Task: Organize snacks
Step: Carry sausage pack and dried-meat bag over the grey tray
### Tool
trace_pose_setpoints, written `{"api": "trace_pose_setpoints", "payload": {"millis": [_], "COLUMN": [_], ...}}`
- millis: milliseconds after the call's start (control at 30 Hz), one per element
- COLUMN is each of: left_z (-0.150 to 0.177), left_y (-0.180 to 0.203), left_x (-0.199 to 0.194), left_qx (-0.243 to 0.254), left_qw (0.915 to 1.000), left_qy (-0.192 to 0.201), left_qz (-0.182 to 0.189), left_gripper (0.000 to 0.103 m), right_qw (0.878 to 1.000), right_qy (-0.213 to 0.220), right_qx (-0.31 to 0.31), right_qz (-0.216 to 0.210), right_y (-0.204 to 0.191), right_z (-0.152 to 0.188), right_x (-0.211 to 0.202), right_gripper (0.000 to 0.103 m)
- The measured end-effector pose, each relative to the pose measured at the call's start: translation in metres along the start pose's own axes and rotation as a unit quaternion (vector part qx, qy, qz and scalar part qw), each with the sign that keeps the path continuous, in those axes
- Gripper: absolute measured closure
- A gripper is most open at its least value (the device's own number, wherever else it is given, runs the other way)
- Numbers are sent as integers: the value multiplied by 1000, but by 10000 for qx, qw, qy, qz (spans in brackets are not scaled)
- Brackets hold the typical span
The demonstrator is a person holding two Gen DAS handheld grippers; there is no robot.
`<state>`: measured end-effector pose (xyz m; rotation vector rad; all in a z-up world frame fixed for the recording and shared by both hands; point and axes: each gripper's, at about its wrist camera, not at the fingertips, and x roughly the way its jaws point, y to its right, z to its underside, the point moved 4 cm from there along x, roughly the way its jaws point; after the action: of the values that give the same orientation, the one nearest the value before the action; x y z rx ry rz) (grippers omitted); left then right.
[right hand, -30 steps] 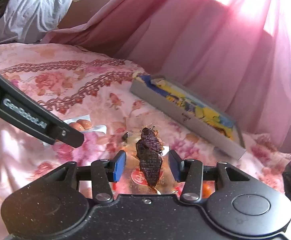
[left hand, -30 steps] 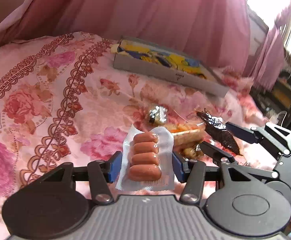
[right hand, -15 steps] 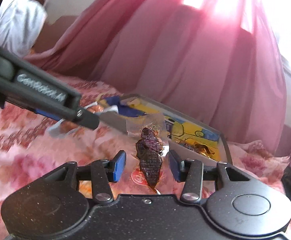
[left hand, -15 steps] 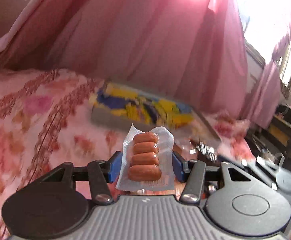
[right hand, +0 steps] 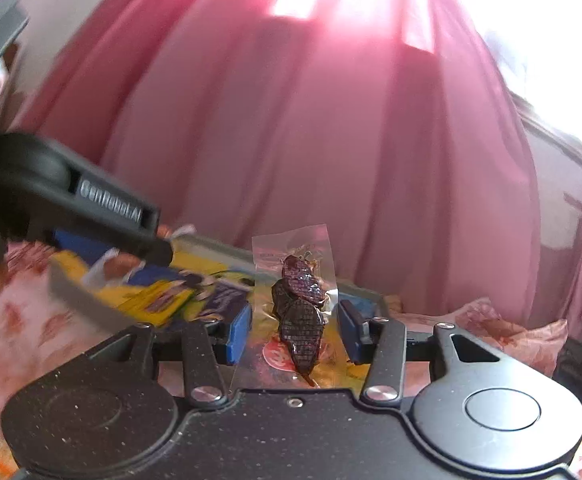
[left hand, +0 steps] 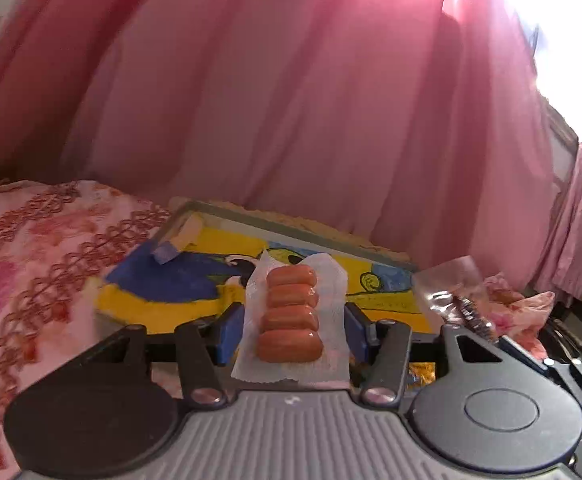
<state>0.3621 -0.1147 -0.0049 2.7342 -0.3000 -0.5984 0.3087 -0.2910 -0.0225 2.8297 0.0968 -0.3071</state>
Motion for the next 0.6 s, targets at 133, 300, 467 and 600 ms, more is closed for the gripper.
{"api": "trace_pose_setpoints", "payload": {"millis": [133,300,467,600], "left_z": [-4,-4,2,6], "left_y": [15,28,32,33], "left_x": [32,60,76,83], "left_qx": [-4,187,496,584], "left_qw": [9998,9986,9954,9938], "left_qy": [-164,-456,-701,-796], "left_qz": [-75,-212,-414,-515], "left_gripper": [46,46,45,45], "right_qw": [9991,9967,9944,9923], "right_qy": [-43,-104,-334,-517], "right_qx": [402,779,997,1122], "right_qz": [113,183,127,87], "right_y": [20,33,36,39], "right_z": [-2,2,12,21], "right_x": [23,48,70,79], "right_gripper": [54,54,54,54]}}
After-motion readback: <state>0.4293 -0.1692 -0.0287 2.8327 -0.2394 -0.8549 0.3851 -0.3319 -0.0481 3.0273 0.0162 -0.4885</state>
